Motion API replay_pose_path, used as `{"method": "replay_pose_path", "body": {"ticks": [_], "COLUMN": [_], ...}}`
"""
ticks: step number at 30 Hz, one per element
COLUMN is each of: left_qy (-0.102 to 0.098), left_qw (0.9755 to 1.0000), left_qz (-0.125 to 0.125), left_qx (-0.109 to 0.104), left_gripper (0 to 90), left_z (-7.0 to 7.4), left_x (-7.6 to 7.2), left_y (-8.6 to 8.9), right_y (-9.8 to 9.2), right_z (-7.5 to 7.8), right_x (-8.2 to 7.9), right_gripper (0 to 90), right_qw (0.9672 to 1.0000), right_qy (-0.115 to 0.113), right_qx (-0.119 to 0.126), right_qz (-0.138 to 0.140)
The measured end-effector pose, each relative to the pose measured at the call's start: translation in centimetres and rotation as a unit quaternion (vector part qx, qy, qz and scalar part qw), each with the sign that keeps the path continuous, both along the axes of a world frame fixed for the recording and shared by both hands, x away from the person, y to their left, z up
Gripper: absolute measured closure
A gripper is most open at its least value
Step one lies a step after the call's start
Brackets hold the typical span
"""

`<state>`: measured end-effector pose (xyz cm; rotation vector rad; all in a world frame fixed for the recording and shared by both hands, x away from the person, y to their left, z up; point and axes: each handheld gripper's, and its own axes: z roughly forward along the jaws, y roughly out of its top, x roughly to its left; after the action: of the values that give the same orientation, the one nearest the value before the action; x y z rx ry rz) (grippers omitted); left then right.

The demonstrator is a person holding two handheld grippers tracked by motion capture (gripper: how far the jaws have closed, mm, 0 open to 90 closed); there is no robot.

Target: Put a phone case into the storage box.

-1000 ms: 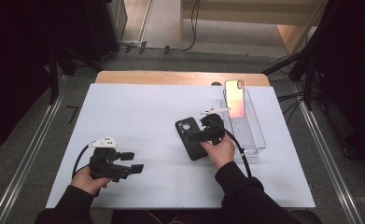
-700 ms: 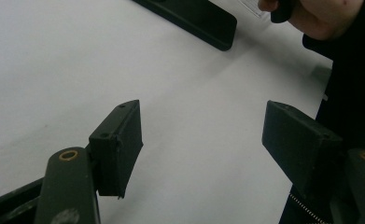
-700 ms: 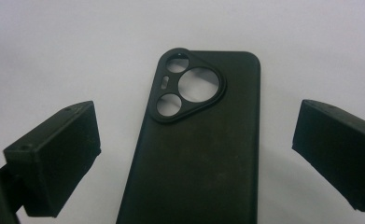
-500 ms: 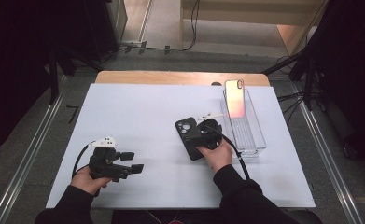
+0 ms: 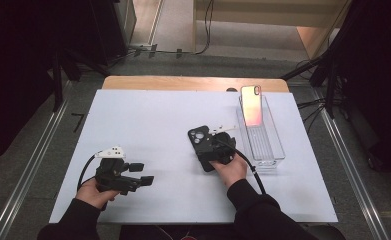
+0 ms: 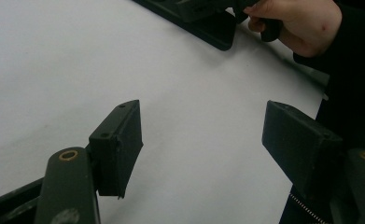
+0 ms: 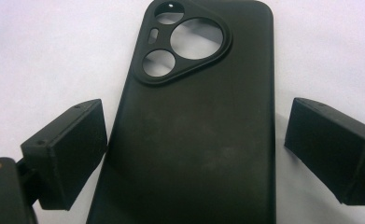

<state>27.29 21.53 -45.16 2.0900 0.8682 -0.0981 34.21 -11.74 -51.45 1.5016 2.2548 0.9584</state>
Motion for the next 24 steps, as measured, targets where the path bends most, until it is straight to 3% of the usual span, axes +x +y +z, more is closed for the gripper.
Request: {"method": "replay_pose_path", "body": {"ticks": [5, 13, 24], "left_qy": [-0.009, -0.009, -0.007], "left_qw": [0.9999, 0.9999, 0.9999], "left_qz": [0.011, 0.012, 0.013], "left_qx": [-0.004, -0.003, -0.004], "left_gripper": [29.1, 29.1, 29.1], "left_z": [0.22, 0.12, 0.11], "left_x": [0.04, 0.07, 0.05], "left_y": [0.2, 0.17, 0.1], "right_y": [0.09, 0.73, 0.31], "right_z": [-0.31, -0.64, -0.48], "right_x": [-0.39, -0.69, -0.74], "right_gripper": [4.0, 3.5, 11.0], "right_qw": [0.9999, 0.9986, 0.9987], "right_qy": [-0.014, -0.034, -0.035], "right_qx": [0.001, -0.039, -0.037], "right_qz": [-0.003, 0.007, 0.01]}}
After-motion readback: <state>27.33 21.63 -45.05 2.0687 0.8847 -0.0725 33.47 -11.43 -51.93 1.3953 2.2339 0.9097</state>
